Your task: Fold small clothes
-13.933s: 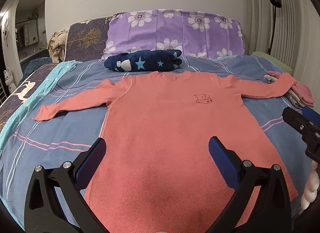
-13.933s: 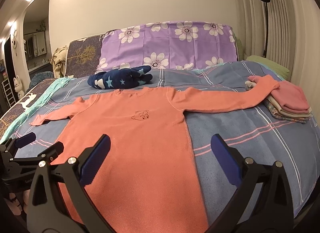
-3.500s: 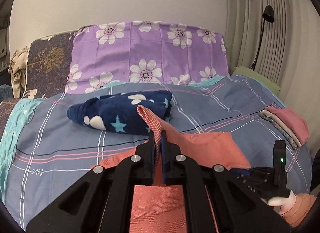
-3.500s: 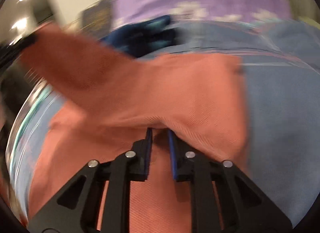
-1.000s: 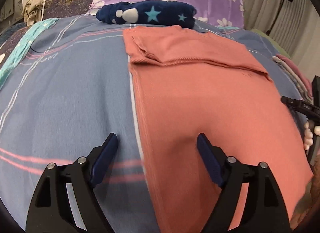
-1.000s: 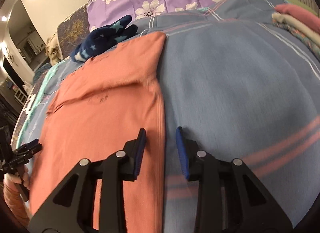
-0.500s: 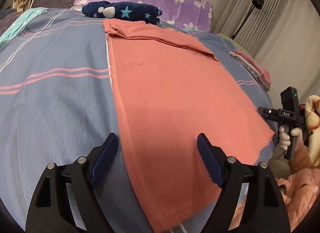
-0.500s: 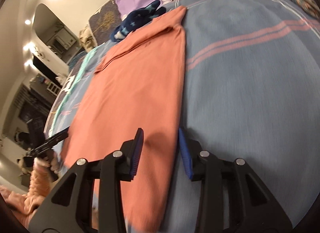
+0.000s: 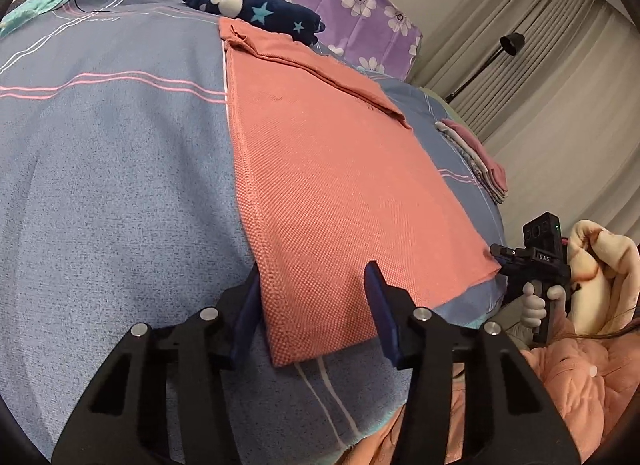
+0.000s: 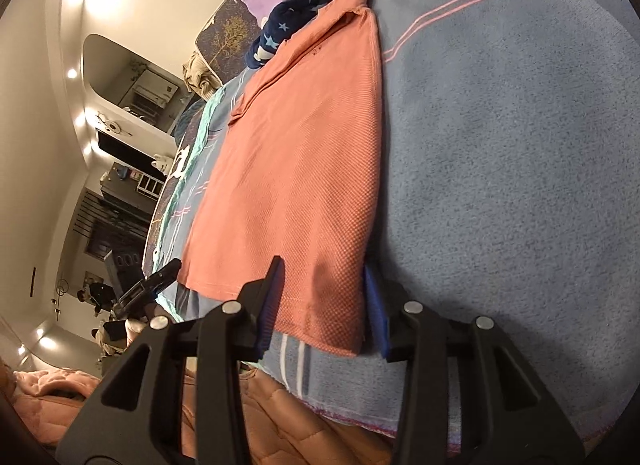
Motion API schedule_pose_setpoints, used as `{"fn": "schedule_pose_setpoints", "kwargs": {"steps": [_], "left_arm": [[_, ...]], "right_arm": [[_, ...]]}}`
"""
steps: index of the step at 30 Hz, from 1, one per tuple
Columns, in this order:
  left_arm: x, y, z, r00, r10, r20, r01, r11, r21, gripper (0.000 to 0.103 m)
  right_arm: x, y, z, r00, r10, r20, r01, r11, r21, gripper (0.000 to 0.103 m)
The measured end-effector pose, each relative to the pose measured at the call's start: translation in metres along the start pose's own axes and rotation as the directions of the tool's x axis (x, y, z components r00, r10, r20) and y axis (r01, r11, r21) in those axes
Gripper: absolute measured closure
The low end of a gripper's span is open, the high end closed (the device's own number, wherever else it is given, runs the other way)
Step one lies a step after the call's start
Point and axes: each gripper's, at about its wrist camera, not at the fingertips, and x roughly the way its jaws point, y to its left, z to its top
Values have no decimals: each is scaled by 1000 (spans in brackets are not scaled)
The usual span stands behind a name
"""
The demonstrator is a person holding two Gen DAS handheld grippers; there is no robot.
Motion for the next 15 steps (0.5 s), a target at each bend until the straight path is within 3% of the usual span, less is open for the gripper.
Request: {"fn": "schedule_pose_setpoints", "kwargs": {"steps": [4,9,11,12,13,15], "left_arm": [[0,-4,-1,1000,11,-29,-10,999,40,52],[20,-3,14,999,-42,5,42,998,40,53],[22,-2,17,999,-37,5,37,999,26,72],[22,0,18,999,-51,-1,51,999,7,94],[22,3,18,998,-66,-4,66,998,-17,98],[18,7,20,995,-97,21,98,993,-66,99]], "right_arm": [[4,6,0,999,-20,-26,19,999,-51,61],[22,-3,19,998,56,-9,-57,998,-7,64],[25,-2,22,999,38,-10,-38,999,-7,81],[25,0,21,1000,29,-12,-29,1000,-8,87],[25,0,20,1000,29,-10,-29,1000,-4,94],[19,0,20,998,50,23,-50,999,14,97]]}}
